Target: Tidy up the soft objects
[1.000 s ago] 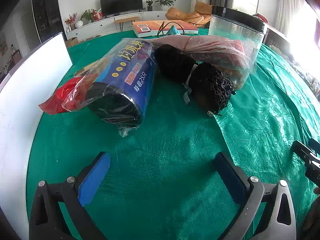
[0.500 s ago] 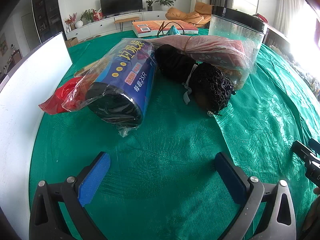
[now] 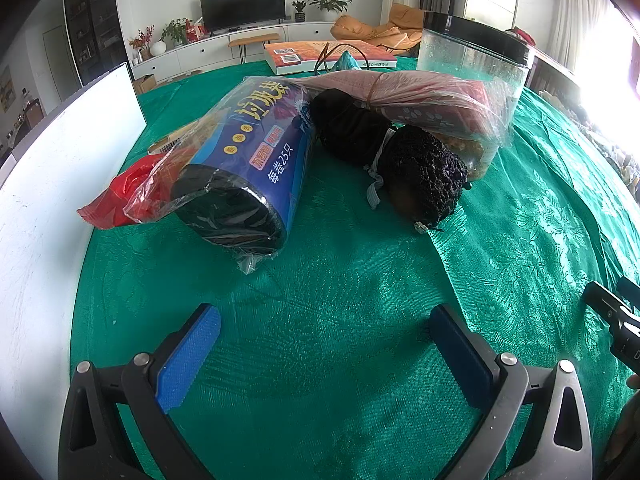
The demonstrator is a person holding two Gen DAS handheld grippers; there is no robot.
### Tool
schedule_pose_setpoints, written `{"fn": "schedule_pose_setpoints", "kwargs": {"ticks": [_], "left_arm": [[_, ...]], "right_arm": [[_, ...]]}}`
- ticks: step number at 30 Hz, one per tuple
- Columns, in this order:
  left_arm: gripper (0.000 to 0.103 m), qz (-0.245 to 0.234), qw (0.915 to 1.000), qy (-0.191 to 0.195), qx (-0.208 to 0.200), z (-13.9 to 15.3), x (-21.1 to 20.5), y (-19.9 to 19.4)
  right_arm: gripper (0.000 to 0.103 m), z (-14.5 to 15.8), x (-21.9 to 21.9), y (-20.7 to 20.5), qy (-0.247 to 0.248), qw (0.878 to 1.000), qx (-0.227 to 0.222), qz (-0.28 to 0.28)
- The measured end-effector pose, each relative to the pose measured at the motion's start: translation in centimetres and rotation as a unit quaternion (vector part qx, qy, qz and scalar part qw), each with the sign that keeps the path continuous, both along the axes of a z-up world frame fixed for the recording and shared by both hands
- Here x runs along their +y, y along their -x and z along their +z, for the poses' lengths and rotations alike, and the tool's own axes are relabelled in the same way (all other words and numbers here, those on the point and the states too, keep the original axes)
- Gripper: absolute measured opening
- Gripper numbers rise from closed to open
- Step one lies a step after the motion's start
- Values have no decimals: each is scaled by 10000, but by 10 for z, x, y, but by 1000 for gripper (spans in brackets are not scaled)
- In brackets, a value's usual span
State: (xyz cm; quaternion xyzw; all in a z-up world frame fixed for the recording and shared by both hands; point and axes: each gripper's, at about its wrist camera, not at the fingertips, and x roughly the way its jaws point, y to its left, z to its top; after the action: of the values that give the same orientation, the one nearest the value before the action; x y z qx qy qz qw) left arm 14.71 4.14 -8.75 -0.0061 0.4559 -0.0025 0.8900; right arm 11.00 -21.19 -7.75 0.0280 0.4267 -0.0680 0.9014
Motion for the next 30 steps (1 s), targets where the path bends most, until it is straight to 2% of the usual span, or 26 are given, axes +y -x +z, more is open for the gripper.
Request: {"fn": "schedule_pose_setpoints", "kwargs": {"ticks": [17,30], "left_arm": [[103,-3,10000,1,-2,0,0,0],[103,-3,10000,0,-1,0,0,0]], "right_arm": [[88,0,2,0,57,10000,17,-11],[93,-1,-2,1,26,10000,50,-29]]}}
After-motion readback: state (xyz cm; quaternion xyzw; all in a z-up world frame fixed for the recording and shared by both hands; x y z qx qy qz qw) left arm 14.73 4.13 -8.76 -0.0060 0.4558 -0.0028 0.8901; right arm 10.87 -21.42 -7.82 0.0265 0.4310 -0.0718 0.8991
